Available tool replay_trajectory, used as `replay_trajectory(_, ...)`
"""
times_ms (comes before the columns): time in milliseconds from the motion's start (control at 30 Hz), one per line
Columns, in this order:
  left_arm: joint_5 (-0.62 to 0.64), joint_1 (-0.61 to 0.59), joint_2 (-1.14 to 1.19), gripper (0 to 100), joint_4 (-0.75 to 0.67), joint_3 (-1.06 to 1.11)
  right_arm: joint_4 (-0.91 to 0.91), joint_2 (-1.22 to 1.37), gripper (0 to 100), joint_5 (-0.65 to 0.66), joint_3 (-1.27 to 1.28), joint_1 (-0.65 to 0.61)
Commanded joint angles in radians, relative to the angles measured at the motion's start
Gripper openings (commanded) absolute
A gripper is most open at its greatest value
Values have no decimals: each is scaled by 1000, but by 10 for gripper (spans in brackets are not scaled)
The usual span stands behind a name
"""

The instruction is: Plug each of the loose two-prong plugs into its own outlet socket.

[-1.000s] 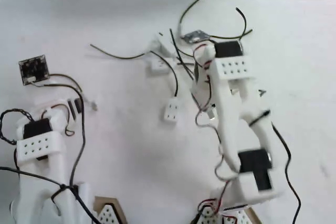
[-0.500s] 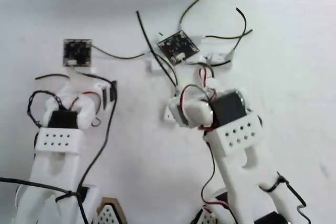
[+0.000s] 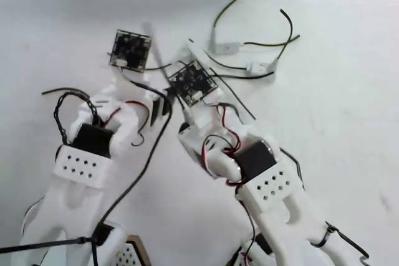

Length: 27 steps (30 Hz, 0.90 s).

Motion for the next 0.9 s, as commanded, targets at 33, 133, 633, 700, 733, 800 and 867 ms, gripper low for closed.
replay_trajectory(33, 12, 97, -31, 222, 127, -123, -27, -30, 17, -5, -8, -4)
replay_trajectory(133, 12, 136, -31, 222, 170, -129, -27, -30, 17, -5, -8, -4)
replay_trajectory(633, 11, 182, -31, 225, 193, -126, -48, -28, 17, -54, -8, 13)
replay_trajectory(700, 11, 139, -30, 225, 193, -126, -48, -28, 17, -54, -8, 48)
replay_trajectory(733, 11, 110, -28, 225, 193, -126, -48, -28, 17, -54, -8, 73)
replay_trajectory(800, 11, 51, -24, 225, 193, -124, -53, -28, 17, -54, -9, 130)
replay_trajectory(867, 8, 2, -21, 226, 195, -121, -73, -28, 17, -54, -8, 196)
